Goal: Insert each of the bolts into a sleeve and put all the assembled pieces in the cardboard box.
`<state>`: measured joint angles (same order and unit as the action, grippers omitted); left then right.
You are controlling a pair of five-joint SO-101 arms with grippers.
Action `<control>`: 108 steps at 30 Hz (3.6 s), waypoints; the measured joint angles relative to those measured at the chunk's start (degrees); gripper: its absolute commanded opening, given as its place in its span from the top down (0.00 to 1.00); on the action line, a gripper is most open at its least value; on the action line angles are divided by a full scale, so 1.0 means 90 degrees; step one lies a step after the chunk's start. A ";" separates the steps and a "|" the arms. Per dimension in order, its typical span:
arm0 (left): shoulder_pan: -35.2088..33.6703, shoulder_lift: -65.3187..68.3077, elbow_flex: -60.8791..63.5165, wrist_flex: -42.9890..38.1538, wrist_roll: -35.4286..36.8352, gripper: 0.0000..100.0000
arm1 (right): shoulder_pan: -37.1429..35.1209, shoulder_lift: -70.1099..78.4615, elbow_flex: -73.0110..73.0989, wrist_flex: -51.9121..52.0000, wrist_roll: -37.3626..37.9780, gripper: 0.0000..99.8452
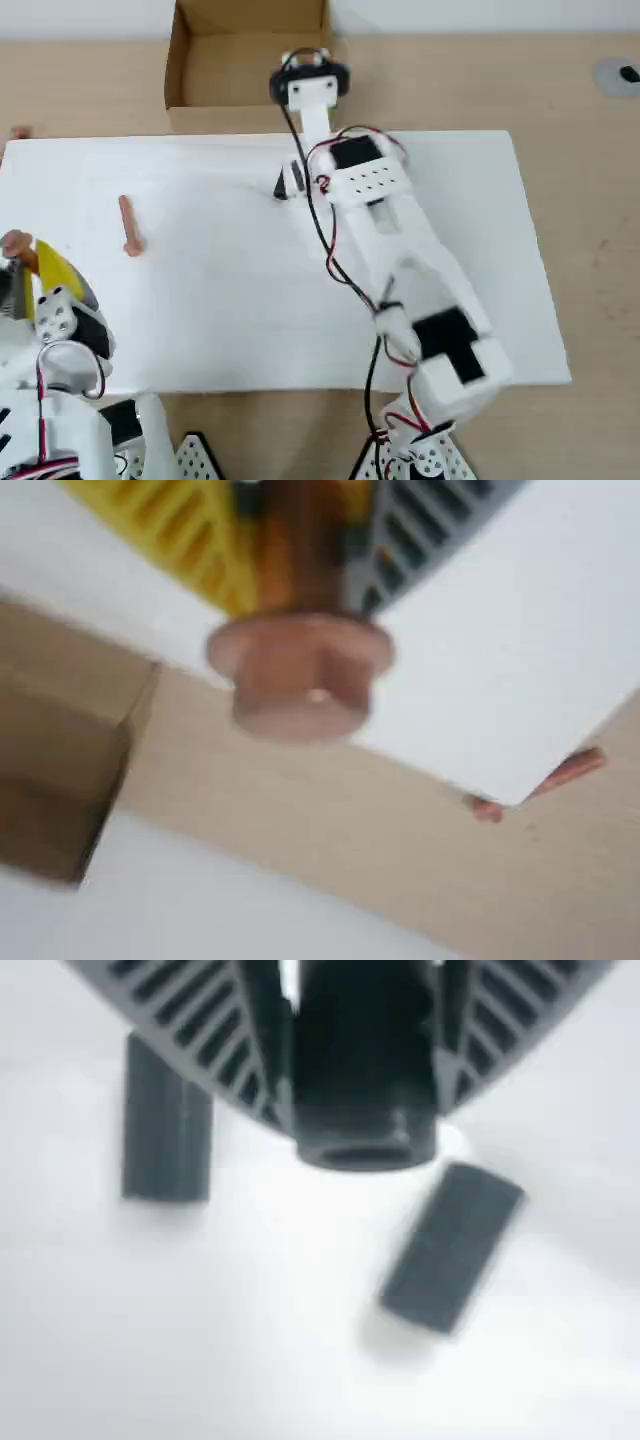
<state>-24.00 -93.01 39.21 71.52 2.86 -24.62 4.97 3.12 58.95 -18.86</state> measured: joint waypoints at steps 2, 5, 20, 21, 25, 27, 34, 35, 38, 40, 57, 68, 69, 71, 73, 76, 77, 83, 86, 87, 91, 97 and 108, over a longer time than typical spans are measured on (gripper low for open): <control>0.0000 0.0000 0.0029 -0.0234 0.0264 0.99 | 0.0000 -0.0440 -0.0010 0.0068 0.0000 0.99; 0.0000 0.0000 0.0274 -0.0801 0.0537 0.99 | 0.0000 -0.1094 -0.0010 0.0283 0.0000 0.99; 0.1543 0.0049 0.2042 -0.3731 0.0625 0.99 | -0.1426 -0.4991 0.0684 0.0684 0.0010 0.99; 0.1709 0.0049 0.2051 -0.3741 0.0625 0.99 | -0.1426 -0.5255 0.0908 0.0684 0.0078 0.99; 0.2354 0.0049 0.2051 -0.3761 0.0625 0.99 | -0.1426 -0.6300 0.2188 0.0303 0.0576 0.99; 0.2637 0.0049 0.2051 -0.3761 0.0645 0.99 | -0.1426 -0.6896 0.3096 -0.0264 0.1074 0.99; 0.3292 0.0049 0.1963 -0.3761 0.0664 0.99 | -0.1426 -0.9221 0.6720 -0.3038 0.2442 0.99; 0.3341 0.0049 0.1895 -0.3761 0.0664 0.99 | -0.1426 -0.9524 0.7179 -0.3389 0.2520 0.99; 0.3468 0.0039 0.1700 -0.3761 0.0664 0.99 | -0.1426 -1.0276 0.8117 -0.4181 0.2637 0.99; 0.3595 0.0098 0.1631 -0.3761 0.0664 0.99 | -0.1426 -1.0637 0.8459 -0.4474 0.2637 0.99; 0.4630 0.2549 -0.0166 -0.3663 0.0664 0.99 | -0.2598 -1.1194 0.9123 -0.4728 0.1504 0.99; 0.5177 0.2569 -0.0166 -0.2901 0.1026 0.99 | -0.2598 -1.1194 0.9133 -0.4728 0.1289 0.99; 0.5177 0.2569 -0.0166 -0.2901 0.1026 0.99 | -0.2598 -1.1194 0.9133 -0.4728 0.1289 0.99; 0.5177 0.2569 -0.0166 -0.2901 0.1026 0.99 | -0.2598 -1.1194 0.9133 -0.4728 0.1289 0.99; 0.5177 0.2569 -0.0156 -0.2901 0.1026 0.99 | -0.2598 -1.1194 0.9133 -0.4728 0.1289 0.99; 0.5177 0.2569 0.0029 -0.2999 0.1026 0.99 | -0.2598 -1.1194 0.9114 -0.4728 0.1289 0.99; 0.5177 0.2569 0.0107 -0.3096 0.1026 0.99 | -0.2598 -1.1194 0.9114 -0.4728 0.1289 0.99; 0.5177 0.2569 0.0381 -0.3458 0.1026 0.99 | -0.2589 -1.1194 0.9114 -0.4728 0.1289 0.99; 0.5177 0.2579 0.0488 -0.3546 0.0860 0.99 | -0.2589 -1.1194 0.9114 -0.4728 0.1289 0.99; 0.5177 0.2579 0.0498 -0.3595 0.0801 0.99 | -0.2589 -1.1194 0.9104 -0.4728 0.1289 0.99; 0.4933 0.2579 0.0518 -0.3946 0.0723 0.99 | -0.2589 -1.1194 0.9094 -0.4728 0.1289 0.99; 0.4698 0.2579 0.0694 -0.4132 0.0723 0.99 | -0.2589 -1.1194 0.9094 -0.4728 0.1289 0.99; 0.4698 0.2579 0.0850 -0.4132 0.1045 0.99 | -0.2589 -1.1194 0.9094 -0.4728 0.1289 0.99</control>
<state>18.29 -69.80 46.86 34.33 12.26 -47.91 -95.78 84.97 16.40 -7.25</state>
